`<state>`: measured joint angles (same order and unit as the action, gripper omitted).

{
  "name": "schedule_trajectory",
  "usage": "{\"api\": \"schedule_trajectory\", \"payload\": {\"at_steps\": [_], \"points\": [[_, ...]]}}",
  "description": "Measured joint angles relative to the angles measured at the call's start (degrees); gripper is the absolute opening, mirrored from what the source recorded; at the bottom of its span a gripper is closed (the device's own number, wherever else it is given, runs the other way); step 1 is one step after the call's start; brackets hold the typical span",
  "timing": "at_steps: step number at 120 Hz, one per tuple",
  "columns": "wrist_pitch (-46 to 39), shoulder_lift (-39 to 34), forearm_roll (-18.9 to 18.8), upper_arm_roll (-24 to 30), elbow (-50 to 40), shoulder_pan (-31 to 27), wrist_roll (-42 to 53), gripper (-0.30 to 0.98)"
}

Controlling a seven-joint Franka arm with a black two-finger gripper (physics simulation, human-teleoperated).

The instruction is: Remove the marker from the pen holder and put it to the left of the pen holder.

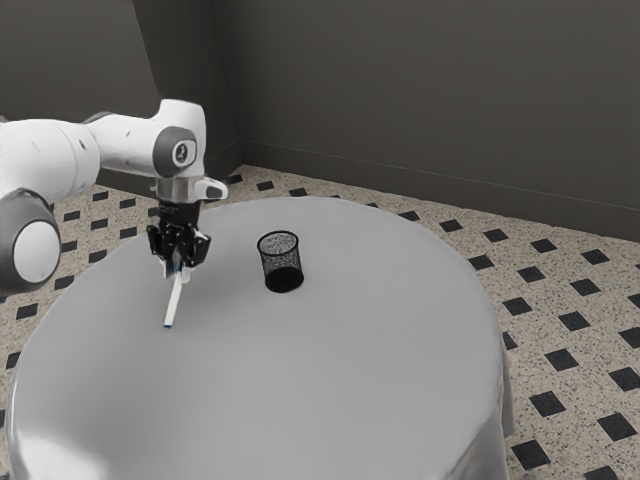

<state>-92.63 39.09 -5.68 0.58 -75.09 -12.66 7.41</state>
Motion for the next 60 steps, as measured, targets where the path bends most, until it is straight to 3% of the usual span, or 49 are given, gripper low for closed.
{"api": "schedule_trajectory", "payload": {"at_steps": [25,60], "points": [[-4.4,-0.2,1.1,1.2,-0.6,-1.3,-0.9,0.5],[-9.0,-10.0,1.5,4.3,-3.5,-1.4,-1.9,0.64]]}}
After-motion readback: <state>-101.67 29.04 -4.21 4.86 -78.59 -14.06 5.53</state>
